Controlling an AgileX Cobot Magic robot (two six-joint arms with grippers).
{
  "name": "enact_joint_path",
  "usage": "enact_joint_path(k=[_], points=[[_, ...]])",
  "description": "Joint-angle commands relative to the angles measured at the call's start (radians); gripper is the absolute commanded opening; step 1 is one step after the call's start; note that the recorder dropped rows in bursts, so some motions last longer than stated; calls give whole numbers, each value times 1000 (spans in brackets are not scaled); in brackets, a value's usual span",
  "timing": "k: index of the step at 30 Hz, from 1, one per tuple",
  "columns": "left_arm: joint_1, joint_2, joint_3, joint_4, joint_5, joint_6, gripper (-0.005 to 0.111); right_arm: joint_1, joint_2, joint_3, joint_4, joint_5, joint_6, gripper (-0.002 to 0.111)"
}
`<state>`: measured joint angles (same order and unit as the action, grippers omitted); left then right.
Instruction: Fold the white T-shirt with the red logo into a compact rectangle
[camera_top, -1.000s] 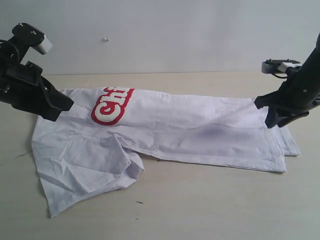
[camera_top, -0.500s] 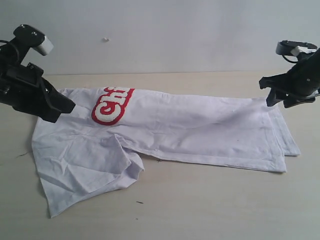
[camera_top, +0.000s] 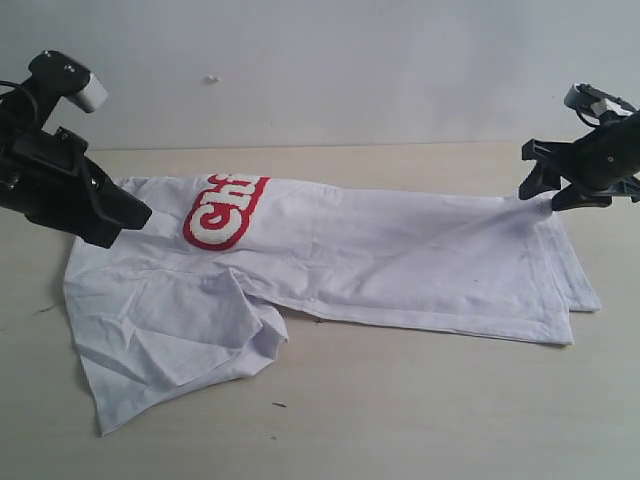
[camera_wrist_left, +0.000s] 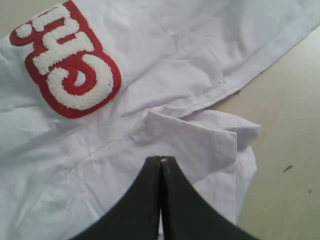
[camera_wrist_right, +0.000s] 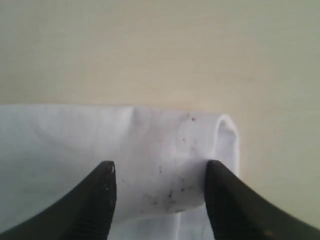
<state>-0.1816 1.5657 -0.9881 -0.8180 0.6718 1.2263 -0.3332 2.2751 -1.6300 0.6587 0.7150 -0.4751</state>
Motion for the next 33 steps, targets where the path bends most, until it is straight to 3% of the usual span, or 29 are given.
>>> enact_joint_path(k=[1, 9, 16, 20, 26, 33], points=[[2, -7, 2, -15, -6, 11, 0, -4, 26, -29, 16, -37, -10, 53], [2, -7, 2, -17, -4, 15, 0, -4, 74, -33, 64, -31, -37, 49], [2, -7, 2, -17, -6, 20, 0, -4, 31, -33, 66, -31, -82, 13], [2, -7, 2, -17, -6, 20, 0, -4, 10, -33, 82, -31, -131, 1], [2, -7, 2, -17, -6, 20, 0, -4, -8, -33, 237, -2, -240, 0], [2, -7, 2, -17, -6, 20, 0, -4, -12, -105, 250, 75, -195, 0]])
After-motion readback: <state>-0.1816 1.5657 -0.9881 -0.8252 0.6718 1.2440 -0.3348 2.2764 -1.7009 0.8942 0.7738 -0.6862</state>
